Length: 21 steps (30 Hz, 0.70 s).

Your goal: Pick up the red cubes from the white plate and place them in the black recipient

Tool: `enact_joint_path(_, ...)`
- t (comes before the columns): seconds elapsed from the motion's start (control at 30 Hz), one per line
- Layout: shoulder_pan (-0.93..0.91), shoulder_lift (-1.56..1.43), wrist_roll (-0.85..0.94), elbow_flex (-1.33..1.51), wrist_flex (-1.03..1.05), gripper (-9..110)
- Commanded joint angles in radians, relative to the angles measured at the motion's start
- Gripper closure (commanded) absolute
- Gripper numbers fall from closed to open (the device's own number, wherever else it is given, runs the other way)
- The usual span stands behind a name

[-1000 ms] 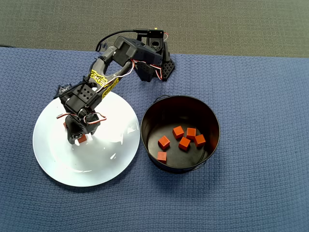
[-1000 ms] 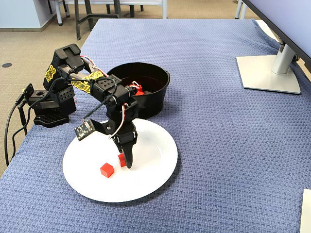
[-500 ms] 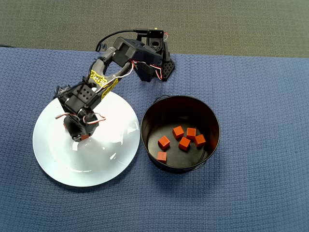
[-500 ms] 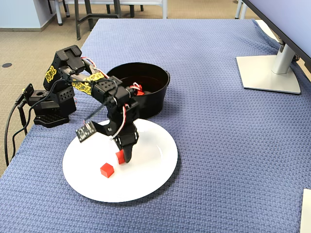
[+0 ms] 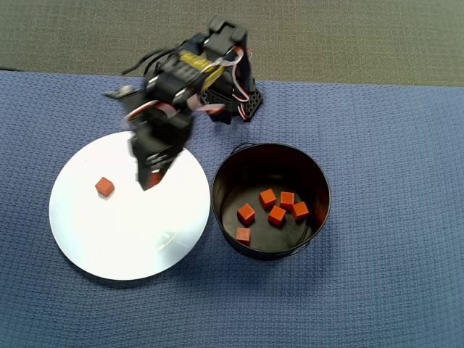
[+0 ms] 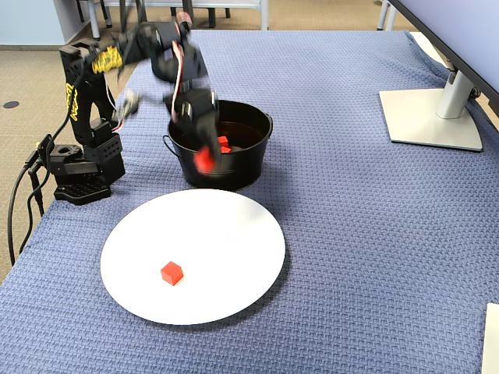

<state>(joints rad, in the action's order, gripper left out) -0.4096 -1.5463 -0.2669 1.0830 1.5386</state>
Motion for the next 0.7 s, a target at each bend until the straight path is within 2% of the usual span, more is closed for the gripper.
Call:
enact_joint_path(0.0,0.204,-0.215,0.008,0.067,0.014,102)
enact_joint_path(0.13,0.426,-0.298,0.048,0.169,0.034,102)
enact_joint_path(0.17,0.482,-0.313,0.086,0.195,0.040,97)
enact_joint_path(0.23,0.594,-0.341,0.216,0.265,0.043,70)
enact_joint_path(0.27,0.614,-0.348,0.233,0.291,0.041,64)
enact_joint_path(0.3,0.606,-0.350,0.230,0.298,0.035,63)
enact_joint_path(0.53,0.224,-0.291,0.219,0.212,0.008,68)
enact_joint_path(0.67,0.031,-0.227,0.408,0.238,0.015,70)
